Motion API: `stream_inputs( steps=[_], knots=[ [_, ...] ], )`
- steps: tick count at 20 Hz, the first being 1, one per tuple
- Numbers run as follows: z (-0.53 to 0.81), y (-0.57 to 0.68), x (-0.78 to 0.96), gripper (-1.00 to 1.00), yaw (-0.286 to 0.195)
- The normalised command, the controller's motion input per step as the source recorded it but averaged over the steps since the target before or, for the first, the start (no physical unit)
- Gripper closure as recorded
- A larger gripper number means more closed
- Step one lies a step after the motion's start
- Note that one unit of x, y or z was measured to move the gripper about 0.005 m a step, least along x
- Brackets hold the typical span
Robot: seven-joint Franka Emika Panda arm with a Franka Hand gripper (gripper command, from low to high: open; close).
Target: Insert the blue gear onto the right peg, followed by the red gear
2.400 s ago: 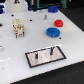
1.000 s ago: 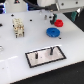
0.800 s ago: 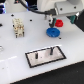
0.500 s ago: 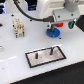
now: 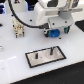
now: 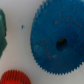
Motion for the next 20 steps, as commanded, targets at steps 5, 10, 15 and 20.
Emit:
stream_inputs(
  steps=[5,10,15,20],
  knots=[
    [-0.06,0.0,-0.3,-1.0,0.0],
    [-0.01,-0.04,-0.27,-1.0,0.0],
    [-0.03,-0.06,-0.44,-1.0,0.0],
    [-0.04,-0.04,-0.18,1.0,0.0]
  ],
)
